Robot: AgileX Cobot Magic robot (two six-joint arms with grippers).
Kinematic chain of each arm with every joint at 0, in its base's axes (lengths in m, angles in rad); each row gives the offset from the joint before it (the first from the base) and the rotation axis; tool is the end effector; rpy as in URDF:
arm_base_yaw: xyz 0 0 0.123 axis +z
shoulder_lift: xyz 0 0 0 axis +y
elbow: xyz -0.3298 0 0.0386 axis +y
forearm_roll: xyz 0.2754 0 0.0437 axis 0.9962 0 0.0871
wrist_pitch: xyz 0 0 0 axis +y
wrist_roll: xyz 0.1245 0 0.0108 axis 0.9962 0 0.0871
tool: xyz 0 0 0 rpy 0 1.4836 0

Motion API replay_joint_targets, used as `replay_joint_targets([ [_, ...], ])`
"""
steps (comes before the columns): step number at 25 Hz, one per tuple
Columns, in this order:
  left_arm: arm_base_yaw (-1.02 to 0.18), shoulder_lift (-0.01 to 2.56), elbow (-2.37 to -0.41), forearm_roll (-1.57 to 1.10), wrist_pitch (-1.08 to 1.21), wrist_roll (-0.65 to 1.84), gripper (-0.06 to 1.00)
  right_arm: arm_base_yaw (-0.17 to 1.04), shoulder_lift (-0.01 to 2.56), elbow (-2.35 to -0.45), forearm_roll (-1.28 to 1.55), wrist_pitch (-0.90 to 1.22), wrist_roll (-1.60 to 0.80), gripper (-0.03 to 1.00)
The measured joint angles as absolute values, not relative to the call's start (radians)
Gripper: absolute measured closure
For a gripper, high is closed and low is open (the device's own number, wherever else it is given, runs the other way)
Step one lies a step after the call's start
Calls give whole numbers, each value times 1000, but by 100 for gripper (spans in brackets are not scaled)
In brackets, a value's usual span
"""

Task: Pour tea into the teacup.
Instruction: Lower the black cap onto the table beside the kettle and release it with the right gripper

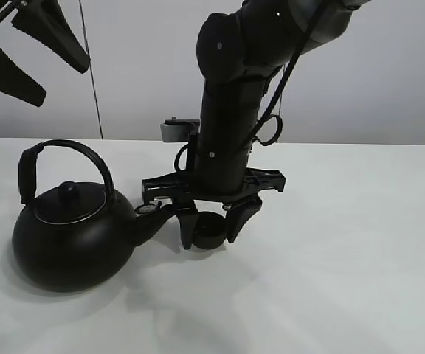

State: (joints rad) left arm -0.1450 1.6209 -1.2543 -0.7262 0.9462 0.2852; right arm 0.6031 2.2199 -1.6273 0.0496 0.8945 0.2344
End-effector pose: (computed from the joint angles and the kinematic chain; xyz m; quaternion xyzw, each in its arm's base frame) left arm 0.3634 -0.1211 0.2995 0.0450 0.9328 -0.3075 0.1825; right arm 0.4125 0.2900 0.1218 -0.1690 0.9817 0.0535 0.0696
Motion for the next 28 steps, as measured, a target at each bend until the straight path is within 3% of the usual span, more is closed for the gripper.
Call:
replay_joint_targets([
  [28,-145,1621,-1254,-726,945,285,47,603,2236,-1631,57,875,234,56],
])
